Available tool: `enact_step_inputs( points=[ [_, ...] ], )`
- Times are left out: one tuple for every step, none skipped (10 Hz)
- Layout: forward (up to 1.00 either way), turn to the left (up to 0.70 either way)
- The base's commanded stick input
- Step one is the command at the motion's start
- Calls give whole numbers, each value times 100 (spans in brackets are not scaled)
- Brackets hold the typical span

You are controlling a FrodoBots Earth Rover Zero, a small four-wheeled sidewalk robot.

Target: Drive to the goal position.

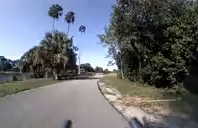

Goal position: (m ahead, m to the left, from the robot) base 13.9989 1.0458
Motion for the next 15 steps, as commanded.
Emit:
enact_step_inputs(
  points=[
    [0, 74],
    [0, 0],
    [-17, 0],
    [-85, 0],
    [-85, 0],
    [-85, 0],
    [-85, 0],
    [-85, 0],
    [-85, 0],
    [-85, 0],
    [-85, 0],
    [-85, 0],
    [-85, 0],
    [-85, 0],
    [-77, 0]
  ],
)
